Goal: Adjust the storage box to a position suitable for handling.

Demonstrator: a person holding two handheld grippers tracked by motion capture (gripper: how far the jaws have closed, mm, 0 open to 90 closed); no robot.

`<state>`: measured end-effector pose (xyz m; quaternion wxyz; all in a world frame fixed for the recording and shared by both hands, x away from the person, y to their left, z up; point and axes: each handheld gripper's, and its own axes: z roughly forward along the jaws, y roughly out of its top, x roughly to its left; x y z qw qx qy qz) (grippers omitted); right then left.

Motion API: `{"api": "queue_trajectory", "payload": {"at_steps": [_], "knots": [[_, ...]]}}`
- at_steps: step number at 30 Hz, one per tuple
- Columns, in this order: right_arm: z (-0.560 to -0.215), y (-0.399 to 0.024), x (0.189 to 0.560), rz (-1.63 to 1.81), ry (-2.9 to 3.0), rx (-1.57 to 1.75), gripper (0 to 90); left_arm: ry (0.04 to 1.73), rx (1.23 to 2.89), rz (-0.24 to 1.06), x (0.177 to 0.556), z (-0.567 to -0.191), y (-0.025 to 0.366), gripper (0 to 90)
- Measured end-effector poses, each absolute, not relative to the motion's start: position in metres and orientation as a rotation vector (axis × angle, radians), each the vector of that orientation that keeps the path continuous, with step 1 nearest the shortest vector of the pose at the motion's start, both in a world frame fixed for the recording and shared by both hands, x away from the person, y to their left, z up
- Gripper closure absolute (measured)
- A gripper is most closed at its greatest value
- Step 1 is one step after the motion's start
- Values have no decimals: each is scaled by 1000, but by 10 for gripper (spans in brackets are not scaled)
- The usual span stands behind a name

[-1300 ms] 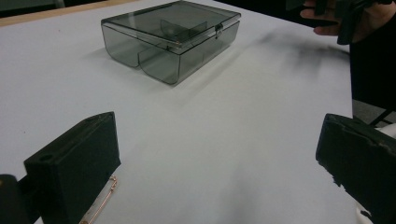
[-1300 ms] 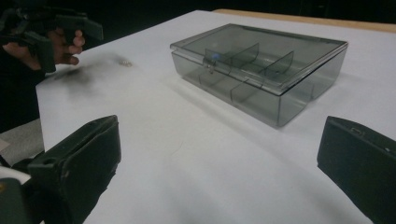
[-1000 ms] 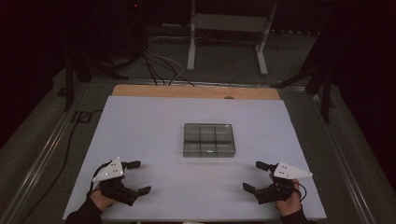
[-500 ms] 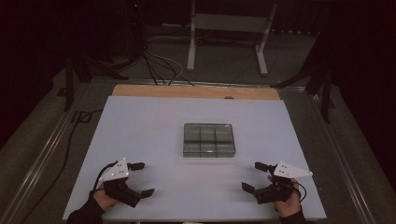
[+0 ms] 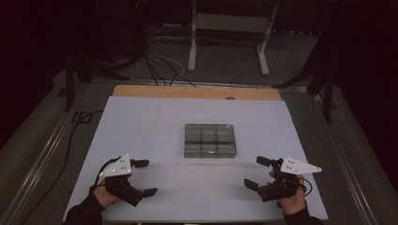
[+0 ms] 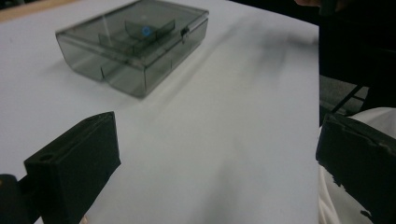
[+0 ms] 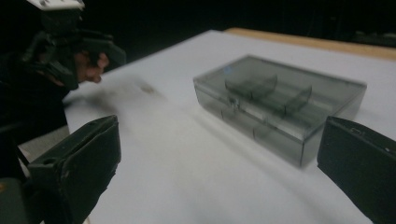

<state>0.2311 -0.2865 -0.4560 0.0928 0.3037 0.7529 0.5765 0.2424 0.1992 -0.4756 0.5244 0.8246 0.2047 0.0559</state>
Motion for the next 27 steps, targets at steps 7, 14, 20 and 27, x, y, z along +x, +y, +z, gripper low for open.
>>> {"api": "queue_trajectory", "payload": {"at_steps": [7,14,20,27], "knots": [[-435,-290,240,1717,2191,866,0,474,1938,143,255,-453,198,6],[-429,-287,254,1699,2192,843,0,539,1917,154,270,-439,191,6],[-426,-282,275,1682,2185,829,0,583,1923,178,285,-440,185,6],[-426,-277,307,1670,2157,841,0,634,1923,202,300,-449,174,6]]}}
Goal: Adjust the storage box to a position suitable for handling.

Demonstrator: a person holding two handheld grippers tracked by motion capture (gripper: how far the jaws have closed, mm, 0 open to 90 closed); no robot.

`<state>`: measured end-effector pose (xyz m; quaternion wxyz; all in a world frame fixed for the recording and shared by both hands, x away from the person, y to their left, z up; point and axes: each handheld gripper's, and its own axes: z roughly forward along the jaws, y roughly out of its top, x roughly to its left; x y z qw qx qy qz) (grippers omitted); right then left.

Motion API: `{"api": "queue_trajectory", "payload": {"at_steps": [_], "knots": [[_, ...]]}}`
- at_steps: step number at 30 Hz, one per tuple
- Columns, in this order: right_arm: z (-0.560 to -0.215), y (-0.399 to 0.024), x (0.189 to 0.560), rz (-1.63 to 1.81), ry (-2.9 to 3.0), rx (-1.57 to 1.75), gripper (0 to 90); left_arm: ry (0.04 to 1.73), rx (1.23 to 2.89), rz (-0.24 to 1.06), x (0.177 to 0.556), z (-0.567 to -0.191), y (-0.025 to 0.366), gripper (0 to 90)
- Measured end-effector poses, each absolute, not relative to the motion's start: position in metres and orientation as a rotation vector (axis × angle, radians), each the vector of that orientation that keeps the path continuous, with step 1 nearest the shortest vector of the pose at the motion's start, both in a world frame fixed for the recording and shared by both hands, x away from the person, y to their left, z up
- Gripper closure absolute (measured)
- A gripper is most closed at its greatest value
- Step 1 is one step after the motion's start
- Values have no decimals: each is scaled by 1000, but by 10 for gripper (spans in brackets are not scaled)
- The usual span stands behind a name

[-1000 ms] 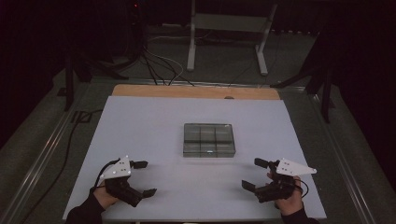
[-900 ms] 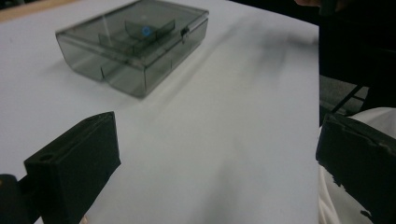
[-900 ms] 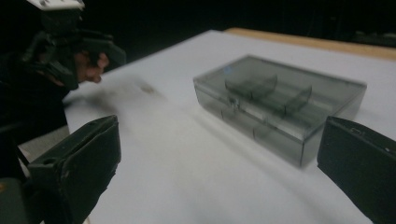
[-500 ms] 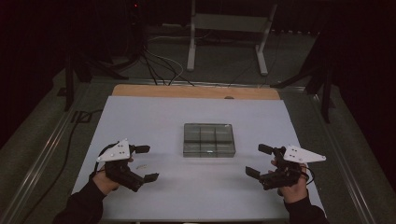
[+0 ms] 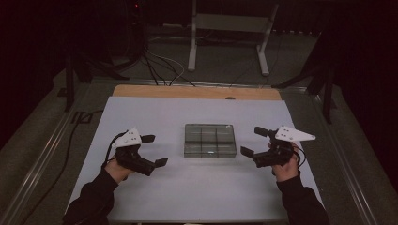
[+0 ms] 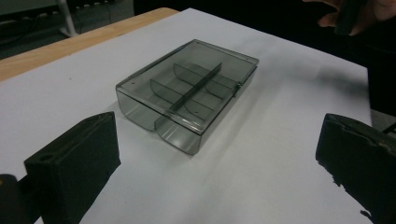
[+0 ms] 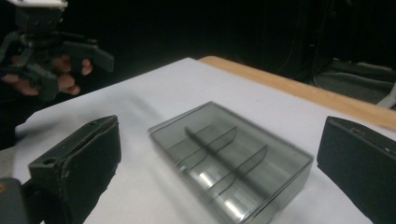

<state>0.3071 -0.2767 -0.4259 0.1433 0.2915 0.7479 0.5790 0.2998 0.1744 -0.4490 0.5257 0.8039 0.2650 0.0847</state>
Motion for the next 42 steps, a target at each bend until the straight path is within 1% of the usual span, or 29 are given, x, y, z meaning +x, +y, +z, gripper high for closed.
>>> {"api": "queue_trajectory", "payload": {"at_steps": [3,9,13,14,15,16,17,18,19,20,21,22,23,24,25,26,27,29,30,32,33,35,37,38,40,42], "knots": [[-425,-274,319,1623,2143,860,0,659,1927,185,305,-453,171,7],[-432,-275,348,1614,2116,985,0,674,1970,208,311,-465,159,8],[-442,-277,364,1574,2087,1087,4,707,1988,204,314,-474,155,69],[-444,-277,366,1552,2084,1106,54,706,1992,209,315,-475,154,88],[-447,-277,369,1536,2079,1121,91,710,1992,213,315,-477,154,130],[-450,-278,371,1525,2073,1139,109,719,1995,207,316,-478,153,175],[-452,-279,373,1515,2078,1149,131,732,2004,213,317,-480,152,182],[-455,-280,375,1500,2081,1163,161,741,2006,213,317,-481,151,218],[-458,-280,377,1489,2081,1174,180,748,2012,212,318,-483,150,232],[-461,-281,379,1471,2086,1181,236,766,2022,220,320,-485,149,258],[-464,-282,380,1456,2087,1194,336,776,2026,227,320,-486,148,295],[-467,-283,381,1427,2092,1194,392,778,2027,223,321,-488,147,314],[-470,-283,383,1396,2099,1191,407,789,2031,226,322,-490,146,349],[-472,-283,385,1384,2103,1197,475,802,2052,231,323,-492,144,398],[-472,-283,385,1384,2103,1197,475,802,2052,231,323,-492,144,423],[-475,-284,387,1380,2106,1209,512,797,2078,246,324,-495,141,423],[-478,-285,391,1374,2115,1235,594,802,2091,251,325,-497,139,475],[-481,-285,396,1343,2133,1243,641,829,2119,231,328,-498,137,510],[-483,-284,399,1335,2144,1253,679,843,2129,222,329,-499,135,545],[-488,-284,405,1308,2163,1270,713,861,2145,211,332,-501,132,602],[-490,-284,408,1294,2176,1280,756,861,2158,205,333,-502,131,628],[-496,-284,413,1284,2195,1301,814,861,2195,212,335,-505,127,703],[-501,-282,418,1264,2217,1316,891,869,2214,198,337,-508,124,789],[-503,-281,420,1256,2227,1317,900,876,2212,187,338,-508,123,836],[-508,-278,424,1246,2244,1335,900,894,2203,173,342,-510,122,891],[-513,-274,429,1237,2253,1352,900,912,2186,137,347,-511,122,900]]}}
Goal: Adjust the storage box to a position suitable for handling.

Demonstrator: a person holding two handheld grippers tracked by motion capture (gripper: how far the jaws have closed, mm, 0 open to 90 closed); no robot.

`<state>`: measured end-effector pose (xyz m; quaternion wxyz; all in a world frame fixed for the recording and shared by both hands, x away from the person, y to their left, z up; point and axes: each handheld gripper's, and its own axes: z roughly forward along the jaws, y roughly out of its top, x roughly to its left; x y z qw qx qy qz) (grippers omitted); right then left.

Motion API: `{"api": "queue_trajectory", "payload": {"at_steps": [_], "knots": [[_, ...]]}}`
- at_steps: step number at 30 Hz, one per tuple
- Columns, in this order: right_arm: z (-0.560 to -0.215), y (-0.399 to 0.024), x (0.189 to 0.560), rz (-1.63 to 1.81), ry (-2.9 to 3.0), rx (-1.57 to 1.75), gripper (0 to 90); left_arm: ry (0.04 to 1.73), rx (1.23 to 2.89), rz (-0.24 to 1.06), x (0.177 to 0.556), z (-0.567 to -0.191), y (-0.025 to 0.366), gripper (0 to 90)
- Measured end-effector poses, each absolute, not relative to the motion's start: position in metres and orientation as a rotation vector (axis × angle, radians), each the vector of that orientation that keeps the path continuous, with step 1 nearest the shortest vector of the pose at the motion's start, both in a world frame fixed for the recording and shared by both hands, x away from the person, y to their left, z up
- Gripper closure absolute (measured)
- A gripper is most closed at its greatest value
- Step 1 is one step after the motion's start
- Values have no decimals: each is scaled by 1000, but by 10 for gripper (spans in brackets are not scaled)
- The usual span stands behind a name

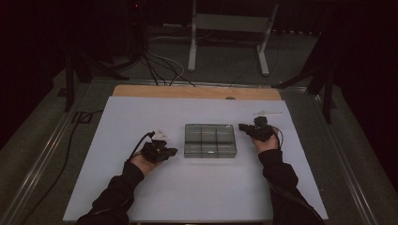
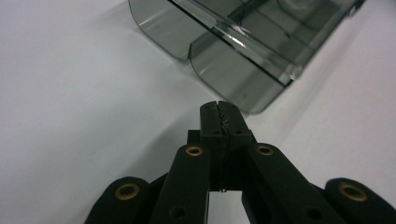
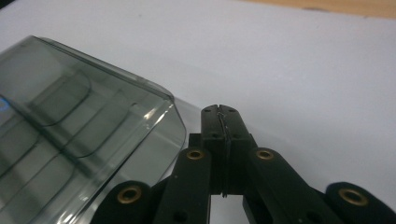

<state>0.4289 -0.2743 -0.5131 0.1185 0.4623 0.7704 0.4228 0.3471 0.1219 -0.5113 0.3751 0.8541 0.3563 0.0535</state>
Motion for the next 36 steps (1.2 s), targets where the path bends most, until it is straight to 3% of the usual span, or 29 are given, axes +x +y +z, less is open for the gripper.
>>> {"api": "queue_trajectory", "payload": {"at_steps": [18,36], "knots": [[-525,-257,451,1246,2317,1384,900,863,2234,99,357,-515,107,900],[-523,-251,450,1249,2352,1357,900,847,2253,81,356,-514,107,900]]}}
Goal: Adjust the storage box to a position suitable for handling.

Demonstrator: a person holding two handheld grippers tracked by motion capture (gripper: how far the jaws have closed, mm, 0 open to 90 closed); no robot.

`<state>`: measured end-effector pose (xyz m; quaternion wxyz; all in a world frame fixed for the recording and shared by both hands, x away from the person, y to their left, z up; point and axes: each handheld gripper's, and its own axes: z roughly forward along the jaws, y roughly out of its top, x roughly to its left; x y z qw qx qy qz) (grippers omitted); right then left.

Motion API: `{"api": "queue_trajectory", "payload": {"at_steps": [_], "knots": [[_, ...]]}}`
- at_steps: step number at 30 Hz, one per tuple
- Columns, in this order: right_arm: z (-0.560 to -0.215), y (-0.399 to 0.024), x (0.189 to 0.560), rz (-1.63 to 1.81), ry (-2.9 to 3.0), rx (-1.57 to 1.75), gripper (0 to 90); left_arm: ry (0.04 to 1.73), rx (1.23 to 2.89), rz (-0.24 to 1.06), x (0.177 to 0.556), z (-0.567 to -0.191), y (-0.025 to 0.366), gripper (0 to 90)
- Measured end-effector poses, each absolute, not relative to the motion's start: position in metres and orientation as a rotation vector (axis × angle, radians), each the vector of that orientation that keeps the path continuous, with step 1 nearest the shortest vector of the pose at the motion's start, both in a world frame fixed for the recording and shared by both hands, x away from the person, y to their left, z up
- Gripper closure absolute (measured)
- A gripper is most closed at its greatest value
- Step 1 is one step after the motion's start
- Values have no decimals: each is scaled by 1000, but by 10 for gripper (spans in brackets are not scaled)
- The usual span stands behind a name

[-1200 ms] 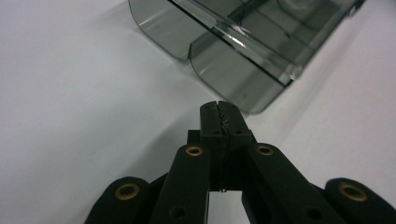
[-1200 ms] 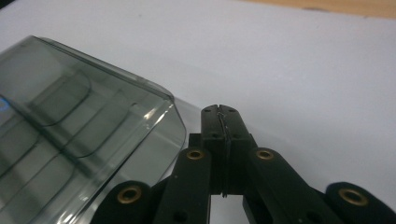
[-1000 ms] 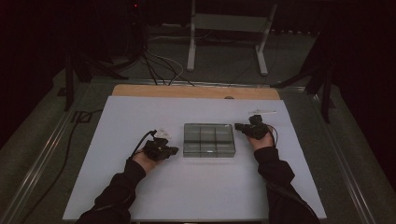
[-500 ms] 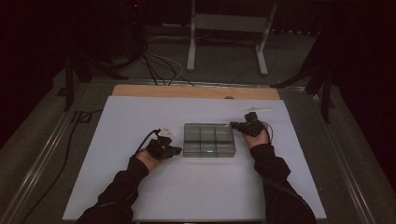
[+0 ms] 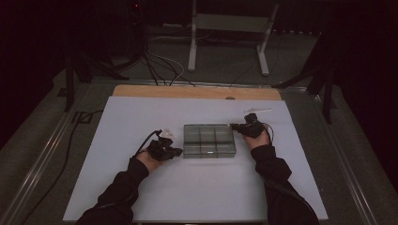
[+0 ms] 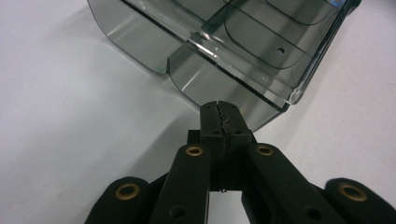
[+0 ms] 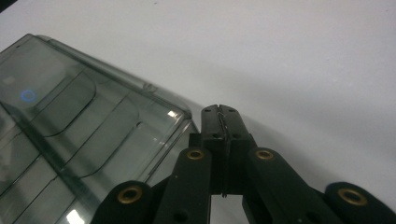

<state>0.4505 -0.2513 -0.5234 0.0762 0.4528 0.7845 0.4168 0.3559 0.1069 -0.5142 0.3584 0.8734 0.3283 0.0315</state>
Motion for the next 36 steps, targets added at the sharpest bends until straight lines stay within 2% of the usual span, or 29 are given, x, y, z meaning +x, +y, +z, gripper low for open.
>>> {"api": "queue_trajectory", "payload": {"at_steps": [24,36], "knots": [[-526,-249,464,1244,2402,1401,900,847,2254,55,358,-517,105,900],[-526,-242,451,1268,2412,1403,900,853,2268,56,351,-518,115,900]]}}
